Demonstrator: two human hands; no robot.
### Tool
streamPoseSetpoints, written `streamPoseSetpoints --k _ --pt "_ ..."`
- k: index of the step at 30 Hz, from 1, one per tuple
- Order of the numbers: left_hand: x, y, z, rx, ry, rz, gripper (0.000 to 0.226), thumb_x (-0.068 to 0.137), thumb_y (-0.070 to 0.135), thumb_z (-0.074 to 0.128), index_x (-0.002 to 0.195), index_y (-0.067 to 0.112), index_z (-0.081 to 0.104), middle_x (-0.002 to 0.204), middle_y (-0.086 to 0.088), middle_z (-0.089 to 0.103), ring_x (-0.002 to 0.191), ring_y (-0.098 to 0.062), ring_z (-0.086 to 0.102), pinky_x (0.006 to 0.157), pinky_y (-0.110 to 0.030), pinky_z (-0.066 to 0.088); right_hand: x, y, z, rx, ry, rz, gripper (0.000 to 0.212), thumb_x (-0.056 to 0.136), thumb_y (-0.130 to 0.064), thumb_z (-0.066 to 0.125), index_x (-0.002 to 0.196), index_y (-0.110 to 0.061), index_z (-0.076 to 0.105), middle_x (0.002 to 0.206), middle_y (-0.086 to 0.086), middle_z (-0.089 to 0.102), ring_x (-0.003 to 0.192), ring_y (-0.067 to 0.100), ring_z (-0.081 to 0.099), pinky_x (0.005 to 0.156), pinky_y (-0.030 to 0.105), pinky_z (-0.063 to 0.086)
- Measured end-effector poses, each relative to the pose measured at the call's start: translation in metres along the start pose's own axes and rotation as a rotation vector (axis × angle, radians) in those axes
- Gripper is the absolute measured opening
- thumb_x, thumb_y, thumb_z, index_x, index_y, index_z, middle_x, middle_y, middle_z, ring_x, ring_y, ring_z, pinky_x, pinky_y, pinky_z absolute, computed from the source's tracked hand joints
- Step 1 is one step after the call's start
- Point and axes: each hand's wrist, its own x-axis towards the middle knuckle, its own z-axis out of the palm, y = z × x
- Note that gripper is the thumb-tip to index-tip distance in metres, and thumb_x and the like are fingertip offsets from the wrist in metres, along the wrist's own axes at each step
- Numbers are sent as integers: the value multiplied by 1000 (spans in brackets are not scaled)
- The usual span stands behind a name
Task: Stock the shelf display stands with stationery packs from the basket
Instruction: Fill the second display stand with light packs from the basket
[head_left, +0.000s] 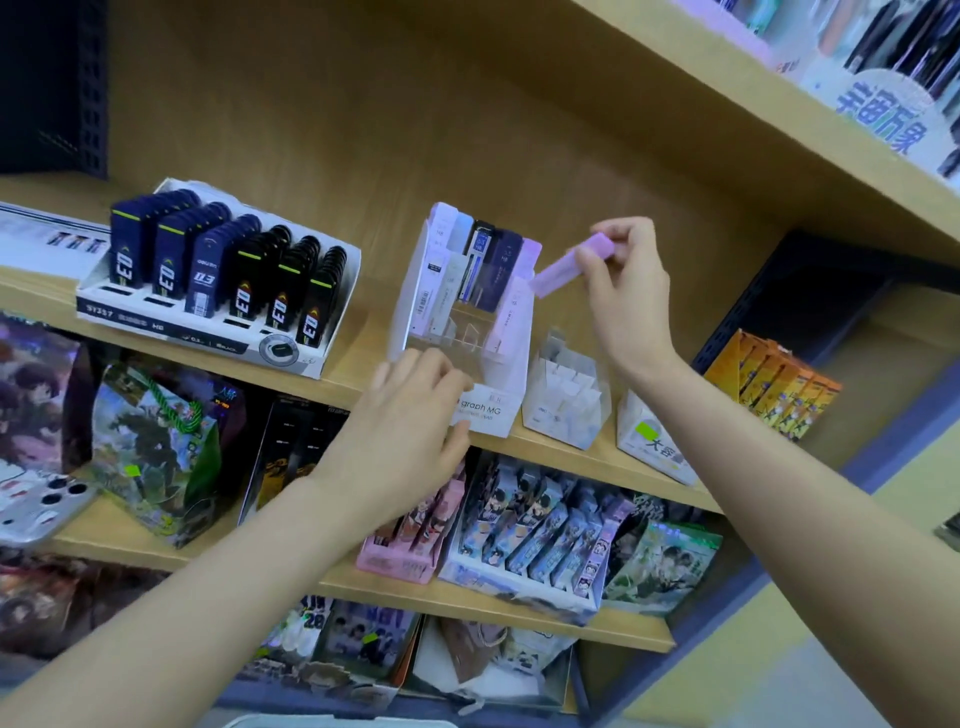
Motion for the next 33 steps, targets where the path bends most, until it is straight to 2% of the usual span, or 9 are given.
streamPoseSetpoints --k 2,5,8,10,11,15,20,25,33 --pt "0 -2 4 103 6 14 33 87 28 44 110 12 62 99 0 53 93 -19 47 82 -30 33 20 6 8 -38 10 -39 10 95 -12 49 104 -13 49 85 -19 52 82 9 55 68 12 39" --pt "4 -5 6 185 28 44 39 81 31 36 102 12 63 93 -2 53 87 -20 49 75 -30 28 39 14 18 -33 6 -27 15 93 -11 52 108 -8 52 84 -18 52 83 10 54 79 25 46" --pt "7 -7 5 243 22 72 39 81 31 34 98 11 64 91 -2 53 85 -22 50 74 -32 28 50 20 23 -35 -34 -37 14 90 -9 57 103 -13 56 81 -17 54 74 10 56 79 33 52" --pt "9 -7 4 253 17 69 38 81 32 35 96 11 63 89 -2 52 84 -23 50 74 -32 28 58 21 22 -16 -61 -50 15 87 -7 60 99 -16 58 80 -14 56 75 17 61 78 35 54" --pt "10 -8 4 257 15 68 37 81 32 35 95 12 63 88 -2 51 83 -22 50 74 -32 28 61 21 21 -12 -83 -64 15 86 -6 61 99 -15 60 80 -12 56 75 16 61 77 33 55" --pt "11 -9 4 281 8 65 36 81 31 36 94 12 63 87 -1 51 81 -21 48 72 -32 27 69 18 20 -39 -166 -117 15 85 -4 63 99 -8 62 83 -8 57 65 -6 54 68 11 49" --pt "12 -8 4 314 -17 58 37 81 32 35 94 12 63 86 -2 51 80 -22 49 72 -31 27 82 15 18 -18 -246 -18 18 84 0 63 94 -15 58 81 -2 56 70 15 60 62 14 53" --pt "12 -8 4 330 -2 54 38 81 33 33 95 13 63 86 -1 51 81 -20 48 72 -32 33 79 14 19 -15 -234 -91 21 84 -3 63 92 -18 51 87 1 56 79 29 64 75 31 56" --pt "12 -8 6 332 15 54 39 80 33 34 96 13 64 86 0 51 81 -21 50 72 -32 33 80 20 17 -40 -247 -95 25 85 -3 62 85 -24 49 84 0 57 82 33 64 77 31 54"
